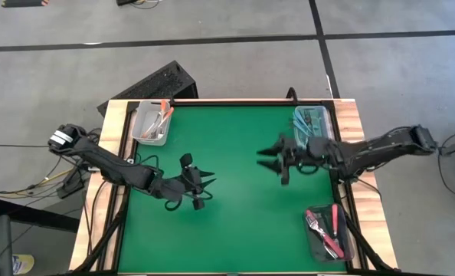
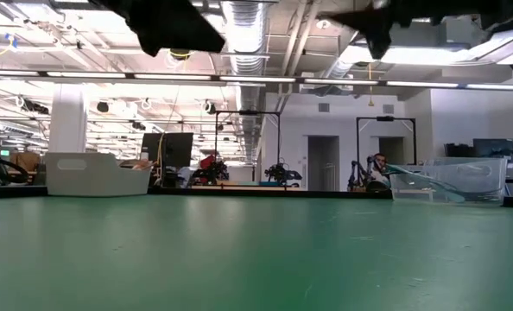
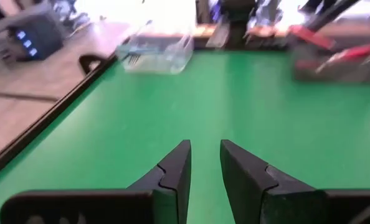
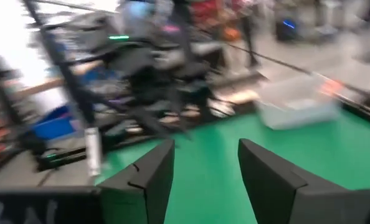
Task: Sort silverware by color (type)
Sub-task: Return to Home Position
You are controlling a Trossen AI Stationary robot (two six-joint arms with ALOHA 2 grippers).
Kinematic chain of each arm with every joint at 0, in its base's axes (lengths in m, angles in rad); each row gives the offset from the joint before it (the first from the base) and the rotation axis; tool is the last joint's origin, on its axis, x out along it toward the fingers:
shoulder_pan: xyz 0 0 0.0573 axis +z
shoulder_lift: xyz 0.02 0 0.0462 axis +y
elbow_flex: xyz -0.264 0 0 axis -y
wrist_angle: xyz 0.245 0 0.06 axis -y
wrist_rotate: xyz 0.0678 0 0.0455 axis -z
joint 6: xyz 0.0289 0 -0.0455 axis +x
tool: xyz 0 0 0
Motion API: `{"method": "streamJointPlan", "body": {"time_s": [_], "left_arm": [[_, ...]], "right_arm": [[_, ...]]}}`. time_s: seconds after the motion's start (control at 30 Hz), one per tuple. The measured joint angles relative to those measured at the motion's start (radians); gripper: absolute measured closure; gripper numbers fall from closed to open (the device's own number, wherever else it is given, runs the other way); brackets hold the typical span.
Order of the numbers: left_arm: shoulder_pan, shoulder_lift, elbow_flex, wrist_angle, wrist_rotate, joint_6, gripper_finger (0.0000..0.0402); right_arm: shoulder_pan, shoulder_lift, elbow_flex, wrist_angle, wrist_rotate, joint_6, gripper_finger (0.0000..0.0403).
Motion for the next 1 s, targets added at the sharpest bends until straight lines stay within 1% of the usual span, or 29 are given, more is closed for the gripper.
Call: {"method": "streamJointPlan", "body": {"time_s": [0.07, 0.1, 0.17, 0.2, 0.23, 0.27, 0.33, 0.4, 0.47, 0.53, 0.6, 0.67, 0.8, 0.9, 1.0], "left_arm": [[0.001, 0.000, -0.043, 0.150, 0.042, 0.043, 0.0331], [0.005, 0.001, -0.074, 0.257, 0.098, 0.074, 0.0333], [0.016, 0.002, -0.150, 0.510, 0.251, 0.142, 0.0338], [0.021, 0.002, -0.186, 0.623, 0.311, 0.169, 0.0340], [0.024, 0.002, -0.220, 0.720, 0.348, 0.191, 0.0343], [0.028, 0.001, -0.249, 0.791, 0.355, 0.209, 0.0345], [0.030, -0.004, -0.299, 0.874, 0.318, 0.237, 0.0348], [0.031, -0.015, -0.327, 0.901, 0.266, 0.247, 0.0349], [0.030, -0.051, -0.347, 0.888, 0.239, 0.248, 0.0349], [0.030, -0.116, -0.365, 0.851, 0.236, 0.248, 0.0349], [0.030, -0.206, -0.387, 0.790, 0.235, 0.245, 0.0349], [0.030, -0.311, -0.413, 0.729, 0.237, 0.258, 0.0349], [0.031, -0.511, -0.489, 0.679, 0.220, 0.284, 0.0349], [0.031, -0.629, -0.561, 0.665, 0.210, 0.286, 0.0349], [0.031, -0.717, -0.639, 0.665, 0.204, 0.271, 0.0349]], "right_arm": [[0.057, 0.047, -0.004, 0.107, 0.002, -0.039, 0.0205], [0.081, 0.067, -0.004, 0.138, 0.008, -0.052, 0.0209], [0.120, 0.110, -0.006, 0.198, 0.024, -0.089, 0.0217], [0.135, 0.132, -0.006, 0.226, 0.025, -0.110, 0.0222], [0.148, 0.154, -0.006, 0.249, 0.026, -0.132, 0.0227], [0.158, 0.174, -0.007, 0.280, 0.028, -0.150, 0.0233], [0.174, 0.212, -0.007, 0.335, 0.029, -0.160, 0.0244], [0.180, 0.237, -0.007, 0.366, 0.029, -0.160, 0.0255], [0.190, 0.244, -0.007, 0.370, 0.046, -0.162, 0.0269], [0.201, 0.224, -0.007, 0.354, 0.054, -0.184, 0.0283], [0.210, 0.188, -0.007, 0.328, 0.056, -0.208, 0.0297], [0.220, 0.138, -0.006, 0.261, 0.085, -0.222, 0.0310], [0.236, 0.010, -0.006, 0.064, 0.161, -0.277, 0.0332], [0.243, -0.081, -0.007, -0.087, 0.175, -0.292, 0.0344], [0.254, -0.168, -0.039, -0.145, 0.176, -0.295, 0.0354]]}}
